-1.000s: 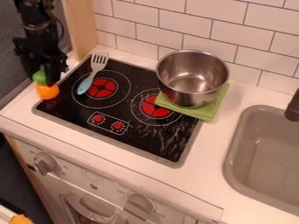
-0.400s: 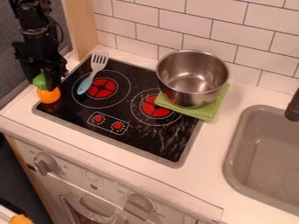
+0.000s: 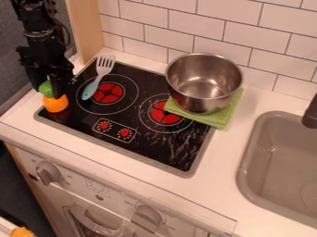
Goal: Move the salt shaker from the right corner of the burner to the left corner of the burner
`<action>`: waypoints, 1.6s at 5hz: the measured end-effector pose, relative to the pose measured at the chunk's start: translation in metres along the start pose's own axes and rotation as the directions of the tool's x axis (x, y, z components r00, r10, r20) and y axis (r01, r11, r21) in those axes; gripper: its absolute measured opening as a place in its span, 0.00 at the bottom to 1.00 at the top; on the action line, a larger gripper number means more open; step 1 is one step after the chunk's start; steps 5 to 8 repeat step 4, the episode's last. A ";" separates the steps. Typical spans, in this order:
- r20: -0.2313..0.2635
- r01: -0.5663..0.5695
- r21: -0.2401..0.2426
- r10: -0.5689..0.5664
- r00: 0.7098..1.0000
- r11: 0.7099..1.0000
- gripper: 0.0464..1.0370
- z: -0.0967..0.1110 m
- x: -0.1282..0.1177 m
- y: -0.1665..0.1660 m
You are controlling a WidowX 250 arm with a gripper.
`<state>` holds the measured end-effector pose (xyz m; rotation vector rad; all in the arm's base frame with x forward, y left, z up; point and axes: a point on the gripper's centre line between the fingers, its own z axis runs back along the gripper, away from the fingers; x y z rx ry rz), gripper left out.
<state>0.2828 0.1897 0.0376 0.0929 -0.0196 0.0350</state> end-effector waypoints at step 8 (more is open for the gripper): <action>0.049 0.054 -0.011 -0.053 0.997 0.999 0.97 0.041 0.004 -0.024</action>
